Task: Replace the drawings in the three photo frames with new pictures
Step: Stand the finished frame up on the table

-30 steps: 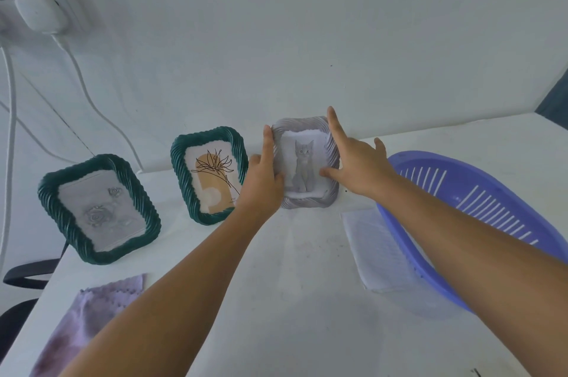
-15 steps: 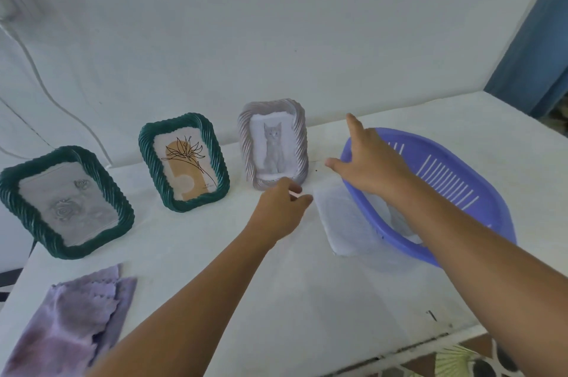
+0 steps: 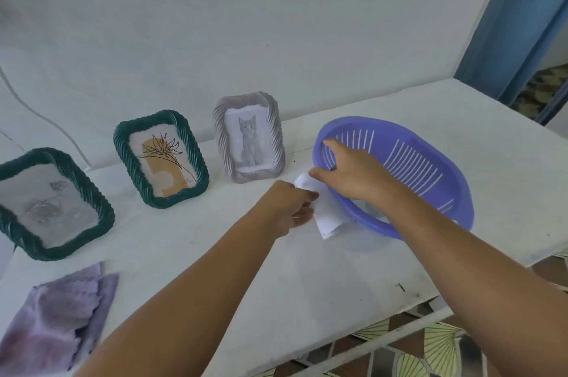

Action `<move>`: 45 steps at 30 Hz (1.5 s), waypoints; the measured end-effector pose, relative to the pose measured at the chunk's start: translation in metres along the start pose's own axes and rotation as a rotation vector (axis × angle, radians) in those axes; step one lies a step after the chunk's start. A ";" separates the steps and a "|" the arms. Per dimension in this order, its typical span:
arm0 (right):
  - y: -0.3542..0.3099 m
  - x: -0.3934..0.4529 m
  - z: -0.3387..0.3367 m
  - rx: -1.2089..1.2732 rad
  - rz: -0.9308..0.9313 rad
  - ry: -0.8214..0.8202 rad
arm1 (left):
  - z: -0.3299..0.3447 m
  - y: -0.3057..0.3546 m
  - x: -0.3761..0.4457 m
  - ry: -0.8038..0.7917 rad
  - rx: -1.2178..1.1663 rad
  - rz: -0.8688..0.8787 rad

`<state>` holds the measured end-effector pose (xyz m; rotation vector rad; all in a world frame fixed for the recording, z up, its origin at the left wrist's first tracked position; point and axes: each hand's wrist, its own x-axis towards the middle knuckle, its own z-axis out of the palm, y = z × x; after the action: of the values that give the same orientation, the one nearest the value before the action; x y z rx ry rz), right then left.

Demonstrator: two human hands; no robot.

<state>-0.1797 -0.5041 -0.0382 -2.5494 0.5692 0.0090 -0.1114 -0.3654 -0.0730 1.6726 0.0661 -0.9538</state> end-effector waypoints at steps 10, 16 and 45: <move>0.005 0.002 -0.002 0.042 0.007 -0.009 | 0.014 0.000 -0.001 0.048 -0.015 -0.006; 0.005 0.001 -0.002 0.043 0.005 -0.015 | 0.017 -0.005 -0.006 -0.006 -0.038 0.039; -0.001 -0.005 -0.001 0.150 -0.041 0.177 | -0.029 -0.009 -0.015 0.279 0.054 0.465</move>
<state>-0.1842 -0.5017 -0.0363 -2.4293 0.5623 -0.2661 -0.1100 -0.3313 -0.0708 1.7566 -0.1582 -0.3742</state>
